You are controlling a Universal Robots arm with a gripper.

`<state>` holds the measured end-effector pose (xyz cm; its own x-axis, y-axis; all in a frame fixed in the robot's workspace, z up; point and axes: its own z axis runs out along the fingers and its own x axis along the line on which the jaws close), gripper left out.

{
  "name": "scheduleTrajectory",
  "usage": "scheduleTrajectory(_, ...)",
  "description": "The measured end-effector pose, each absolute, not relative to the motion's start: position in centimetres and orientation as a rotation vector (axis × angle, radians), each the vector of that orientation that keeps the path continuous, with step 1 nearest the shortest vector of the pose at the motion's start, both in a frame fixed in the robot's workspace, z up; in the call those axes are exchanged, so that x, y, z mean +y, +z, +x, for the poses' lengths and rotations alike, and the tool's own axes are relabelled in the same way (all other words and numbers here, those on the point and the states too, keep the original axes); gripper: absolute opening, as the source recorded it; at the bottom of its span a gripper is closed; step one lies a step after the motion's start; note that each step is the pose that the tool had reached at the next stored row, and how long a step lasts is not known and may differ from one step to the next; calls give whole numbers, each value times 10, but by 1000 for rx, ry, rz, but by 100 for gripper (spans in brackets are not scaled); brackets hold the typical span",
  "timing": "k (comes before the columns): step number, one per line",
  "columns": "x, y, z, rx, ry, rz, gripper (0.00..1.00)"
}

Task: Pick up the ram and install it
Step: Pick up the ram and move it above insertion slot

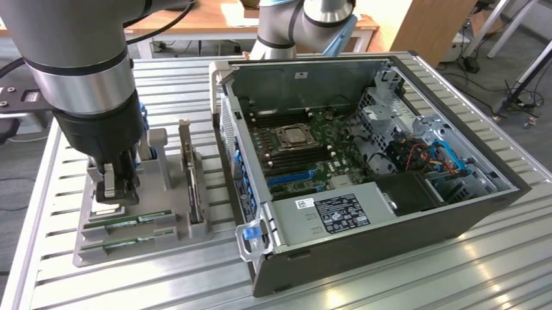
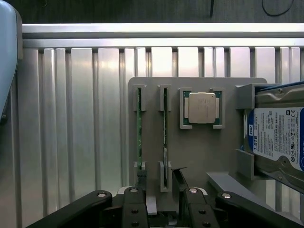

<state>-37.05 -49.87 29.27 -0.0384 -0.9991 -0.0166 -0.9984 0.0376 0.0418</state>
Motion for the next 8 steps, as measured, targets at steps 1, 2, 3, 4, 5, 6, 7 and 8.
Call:
scheduleTrajectory(1,-499,291,-371,-2251,-65,2167,36)
scheduleTrajectory(2,-499,290,-371,-2251,-65,2167,36)
scheduleTrajectory(3,-499,289,-371,-2251,-65,2167,36)
scheduleTrajectory(4,-499,289,-371,-2251,-65,2167,36)
scheduleTrajectory(5,-499,289,-371,-2250,-65,2166,36)
scheduleTrajectory(6,-499,289,-371,-2250,-65,2166,36)
scheduleTrajectory(7,-499,289,-371,-2250,-65,2166,36)
scheduleTrajectory(8,-499,289,-371,-2250,-65,2166,36)
